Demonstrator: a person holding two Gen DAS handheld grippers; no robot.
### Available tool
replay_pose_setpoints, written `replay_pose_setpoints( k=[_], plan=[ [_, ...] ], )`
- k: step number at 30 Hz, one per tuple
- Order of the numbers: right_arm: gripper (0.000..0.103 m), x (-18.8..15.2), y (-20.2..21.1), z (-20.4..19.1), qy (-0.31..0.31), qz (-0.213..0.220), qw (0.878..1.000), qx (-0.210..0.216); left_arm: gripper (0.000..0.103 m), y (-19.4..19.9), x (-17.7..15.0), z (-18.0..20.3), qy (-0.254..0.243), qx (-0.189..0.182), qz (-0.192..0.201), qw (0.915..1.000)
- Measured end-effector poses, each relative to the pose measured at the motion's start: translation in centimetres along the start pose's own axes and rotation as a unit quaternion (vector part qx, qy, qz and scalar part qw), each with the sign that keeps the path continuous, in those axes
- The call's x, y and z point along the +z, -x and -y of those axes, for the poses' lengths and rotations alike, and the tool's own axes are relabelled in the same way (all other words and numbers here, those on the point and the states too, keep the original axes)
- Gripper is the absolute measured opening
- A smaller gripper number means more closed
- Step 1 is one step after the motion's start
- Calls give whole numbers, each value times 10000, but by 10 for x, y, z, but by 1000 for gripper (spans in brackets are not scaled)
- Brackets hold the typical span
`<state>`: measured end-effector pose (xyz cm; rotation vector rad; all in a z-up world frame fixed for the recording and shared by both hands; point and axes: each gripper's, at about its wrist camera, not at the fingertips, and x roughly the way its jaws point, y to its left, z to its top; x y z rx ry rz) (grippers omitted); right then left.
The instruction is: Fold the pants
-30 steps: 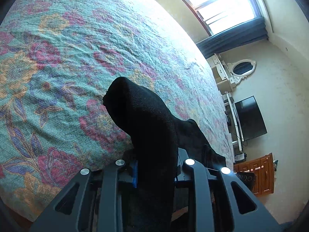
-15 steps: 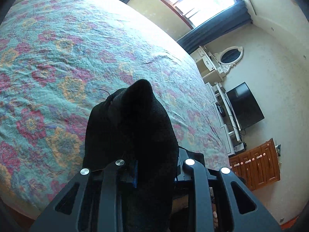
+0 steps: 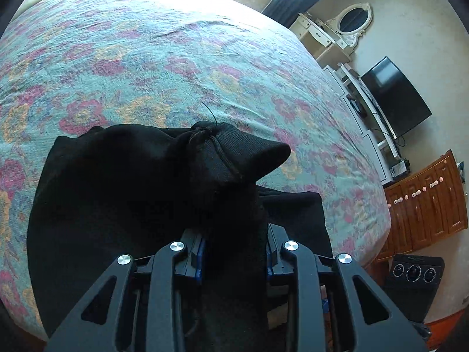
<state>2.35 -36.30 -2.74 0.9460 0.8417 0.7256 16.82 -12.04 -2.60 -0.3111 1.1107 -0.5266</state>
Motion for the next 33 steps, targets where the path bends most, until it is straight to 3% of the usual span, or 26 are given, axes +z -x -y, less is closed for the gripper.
replay_pose_setpoints(
  k=[4,7,8,11,12,14,17,20,23,30,32,33],
  plan=[
    [72,2,8,9,-120,102,9998,-111,32,-31,-11,14,261,-503,-304,9979],
    [73,3,14,16,-224,207,9993,-207,34,-22,-18,25,80,-591,-128,9981],
    [73,4,16,19,-259,235,9990,-269,37,-13,-21,25,-14,-523,12,9986],
    [76,6,17,26,-352,265,9979,-466,70,25,-34,19,-245,-55,640,9976],
    [81,7,14,27,-367,244,9975,-554,72,39,-39,14,-297,116,879,9956],
    [82,9,4,26,-329,149,9961,-805,72,65,-49,-2,-298,464,1236,9908],
    [82,18,-19,22,-151,-37,9943,-1053,75,92,-66,-41,65,897,1603,9830],
    [82,29,-46,22,-92,-189,9896,-1425,76,103,-79,-81,547,1056,1641,9792],
    [82,33,-73,29,-122,-406,9788,-2002,76,106,-92,-113,966,979,1610,9773],
    [81,25,-122,31,-359,-802,9839,-1555,78,101,-92,-131,1147,937,1539,9769],
    [68,26,-129,29,-268,-837,9816,-1696,78,99,-92,-130,1153,892,1503,9778],
    [45,26,-133,29,-242,-873,9806,-1738,78,99,-92,-130,1156,865,1505,9780]
  ],
)
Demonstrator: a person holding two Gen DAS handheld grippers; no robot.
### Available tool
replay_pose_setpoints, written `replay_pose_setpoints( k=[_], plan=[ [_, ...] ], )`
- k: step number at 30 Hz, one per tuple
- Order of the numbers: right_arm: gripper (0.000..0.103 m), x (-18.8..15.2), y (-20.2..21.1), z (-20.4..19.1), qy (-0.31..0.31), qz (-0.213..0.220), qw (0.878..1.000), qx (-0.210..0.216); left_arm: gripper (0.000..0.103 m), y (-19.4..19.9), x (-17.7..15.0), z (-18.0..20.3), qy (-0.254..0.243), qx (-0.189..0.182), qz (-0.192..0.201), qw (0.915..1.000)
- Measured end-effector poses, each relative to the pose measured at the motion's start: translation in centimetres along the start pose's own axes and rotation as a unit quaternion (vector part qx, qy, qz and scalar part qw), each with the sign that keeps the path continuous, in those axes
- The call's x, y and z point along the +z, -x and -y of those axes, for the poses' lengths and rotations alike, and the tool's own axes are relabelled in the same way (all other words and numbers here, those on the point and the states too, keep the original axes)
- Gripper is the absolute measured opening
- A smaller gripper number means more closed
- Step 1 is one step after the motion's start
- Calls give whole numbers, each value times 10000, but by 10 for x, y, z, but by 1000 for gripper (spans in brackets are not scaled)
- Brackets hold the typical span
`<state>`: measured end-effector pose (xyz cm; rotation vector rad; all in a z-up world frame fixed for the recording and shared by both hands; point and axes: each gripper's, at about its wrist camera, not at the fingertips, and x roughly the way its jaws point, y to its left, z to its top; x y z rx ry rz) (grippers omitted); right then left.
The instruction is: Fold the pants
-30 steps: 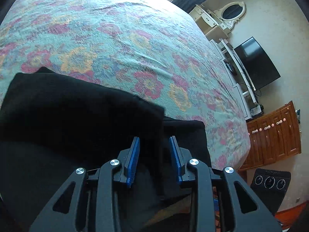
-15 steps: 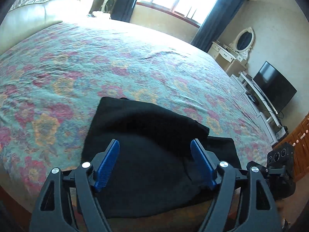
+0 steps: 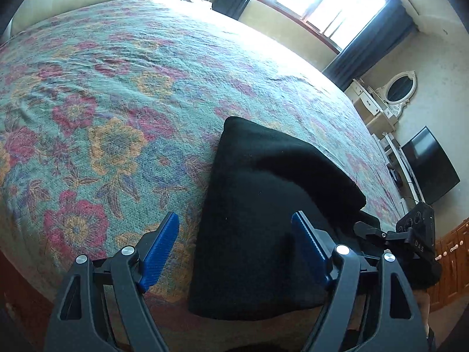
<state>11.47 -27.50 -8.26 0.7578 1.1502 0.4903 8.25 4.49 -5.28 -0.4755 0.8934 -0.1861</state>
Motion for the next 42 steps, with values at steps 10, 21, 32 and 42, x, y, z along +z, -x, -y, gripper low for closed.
replay_pose_setpoints(
  k=[10,21,32,42],
  plan=[
    [12,0,26,-26,186,228,9986,434,78,2,-1,-1,13,-82,19,10000],
    [10,3,119,7,267,836,9953,420,82,-6,-14,29,-144,-606,-146,9980],
    [10,-3,149,96,-298,1018,9944,34,82,-42,-35,63,-596,-614,-522,9950],
    [61,-20,157,150,-967,1195,9855,721,83,-58,-40,47,-543,-655,-806,9931]
  ],
)
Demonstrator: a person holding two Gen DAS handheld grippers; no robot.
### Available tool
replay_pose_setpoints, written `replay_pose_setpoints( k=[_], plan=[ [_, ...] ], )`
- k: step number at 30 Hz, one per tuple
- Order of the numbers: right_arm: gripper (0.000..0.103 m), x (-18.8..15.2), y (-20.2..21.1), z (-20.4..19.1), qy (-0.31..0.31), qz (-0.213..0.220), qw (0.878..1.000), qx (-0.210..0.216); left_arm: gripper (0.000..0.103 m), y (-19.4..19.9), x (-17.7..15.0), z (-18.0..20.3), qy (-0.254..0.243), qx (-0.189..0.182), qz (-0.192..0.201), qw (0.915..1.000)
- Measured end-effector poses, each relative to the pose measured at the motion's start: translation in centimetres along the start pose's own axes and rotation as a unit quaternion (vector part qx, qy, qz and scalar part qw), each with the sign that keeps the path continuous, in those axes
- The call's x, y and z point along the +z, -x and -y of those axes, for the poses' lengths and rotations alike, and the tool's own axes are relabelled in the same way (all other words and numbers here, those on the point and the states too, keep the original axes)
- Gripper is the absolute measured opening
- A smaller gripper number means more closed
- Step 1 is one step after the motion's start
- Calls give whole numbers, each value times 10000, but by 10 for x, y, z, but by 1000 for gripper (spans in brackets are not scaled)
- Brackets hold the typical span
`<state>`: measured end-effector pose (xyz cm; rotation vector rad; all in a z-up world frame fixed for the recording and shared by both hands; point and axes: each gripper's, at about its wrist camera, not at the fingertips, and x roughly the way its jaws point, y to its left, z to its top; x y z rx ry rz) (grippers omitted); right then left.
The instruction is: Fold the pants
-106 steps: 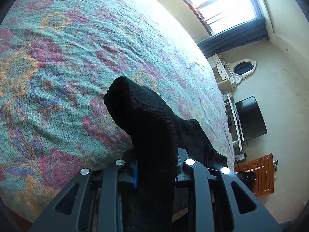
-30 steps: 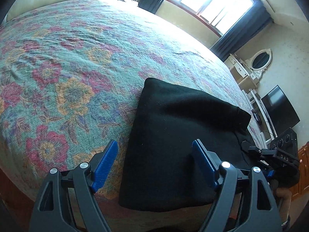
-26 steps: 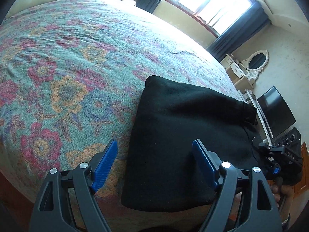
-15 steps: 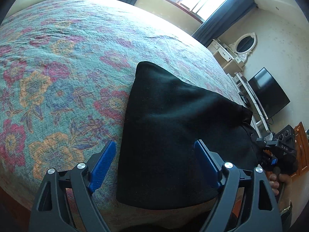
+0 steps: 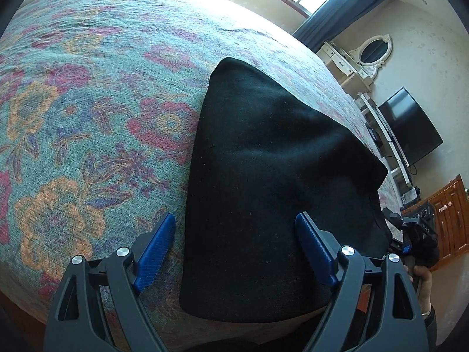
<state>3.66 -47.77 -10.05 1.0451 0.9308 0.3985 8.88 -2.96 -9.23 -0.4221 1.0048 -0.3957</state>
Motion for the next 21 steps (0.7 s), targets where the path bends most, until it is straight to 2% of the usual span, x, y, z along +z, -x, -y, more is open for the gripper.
replay_pose_setpoints(
  k=[1,2,4,8,12,16,18,19,21],
  plan=[
    [86,-2,8,2,-72,117,9999,-19,83,1,1,-2,2,-9,2,10000],
    [90,-4,15,4,-92,228,9995,-222,83,3,1,-2,0,11,12,10000],
    [90,-9,22,9,-93,233,9991,-344,83,9,3,-6,20,13,37,10000],
    [91,-15,15,18,-371,192,9991,-74,83,21,4,-19,335,-238,77,9991],
    [91,-23,-1,9,-197,-131,9997,7,83,22,-6,-34,799,-775,-183,9936],
    [91,-31,-15,1,-18,-271,9996,15,83,17,-10,-33,906,-869,-200,9919],
    [91,-34,-21,-5,68,-342,9994,37,83,11,-12,-31,1181,-1276,-314,9843],
    [91,-36,-23,-6,77,-371,9993,64,83,9,-15,-31,1349,-1360,-368,9808],
    [87,-38,-23,-7,140,-332,9993,25,83,11,-17,-31,1402,-1304,-294,9810]
  ],
)
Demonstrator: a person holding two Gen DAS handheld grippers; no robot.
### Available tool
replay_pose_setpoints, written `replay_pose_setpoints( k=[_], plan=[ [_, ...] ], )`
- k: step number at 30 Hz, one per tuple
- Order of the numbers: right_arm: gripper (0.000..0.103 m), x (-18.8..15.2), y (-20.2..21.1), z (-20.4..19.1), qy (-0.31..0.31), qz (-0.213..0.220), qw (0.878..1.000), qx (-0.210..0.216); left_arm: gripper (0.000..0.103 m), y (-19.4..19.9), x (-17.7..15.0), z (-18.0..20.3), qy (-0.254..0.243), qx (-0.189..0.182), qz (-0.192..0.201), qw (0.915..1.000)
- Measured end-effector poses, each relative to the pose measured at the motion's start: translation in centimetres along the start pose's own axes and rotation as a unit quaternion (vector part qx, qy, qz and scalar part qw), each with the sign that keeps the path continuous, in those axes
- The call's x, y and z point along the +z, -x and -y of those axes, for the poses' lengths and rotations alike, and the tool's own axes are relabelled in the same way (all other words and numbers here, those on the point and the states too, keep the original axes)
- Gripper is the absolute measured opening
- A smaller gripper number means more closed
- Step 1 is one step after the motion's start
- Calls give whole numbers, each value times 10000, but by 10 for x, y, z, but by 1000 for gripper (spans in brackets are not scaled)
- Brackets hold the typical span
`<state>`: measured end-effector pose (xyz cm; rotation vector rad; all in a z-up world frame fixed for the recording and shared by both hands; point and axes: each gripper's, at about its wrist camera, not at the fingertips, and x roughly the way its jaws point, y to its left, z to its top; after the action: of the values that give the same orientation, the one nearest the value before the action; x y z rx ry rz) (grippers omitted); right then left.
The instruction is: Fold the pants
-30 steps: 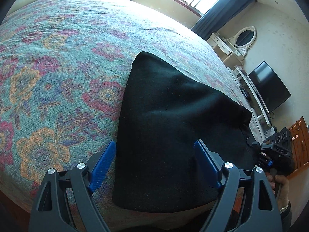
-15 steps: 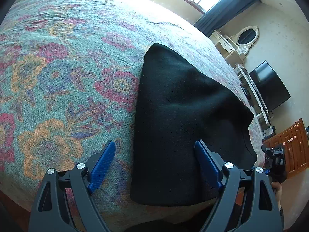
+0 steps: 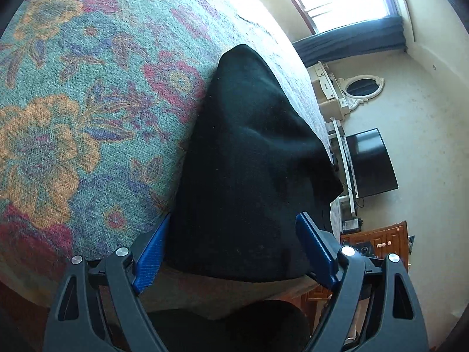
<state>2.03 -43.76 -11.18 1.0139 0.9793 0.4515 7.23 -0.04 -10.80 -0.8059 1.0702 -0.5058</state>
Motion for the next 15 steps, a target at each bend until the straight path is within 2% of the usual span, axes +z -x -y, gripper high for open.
replay_pose_setpoints(
  k=[1,3,4,8,12,15],
  plan=[
    [72,-1,-1,-1,51,0,10000,-82,83,0,-1,0,-56,26,-15,10000],
    [50,-4,-4,0,94,-41,9995,-315,83,-2,-5,-2,-61,77,8,10000],
    [43,-5,-5,2,91,-61,9995,-304,82,-3,-8,0,-138,145,48,9998],
    [37,-4,-4,1,228,32,9993,-277,68,-8,-15,20,-834,793,146,9932],
    [32,3,3,-18,677,144,9973,-260,57,-8,-19,32,-1011,1017,378,9889],
    [32,7,5,-18,781,61,9965,-302,54,-8,-25,37,-1222,1217,425,9841]
  ],
)
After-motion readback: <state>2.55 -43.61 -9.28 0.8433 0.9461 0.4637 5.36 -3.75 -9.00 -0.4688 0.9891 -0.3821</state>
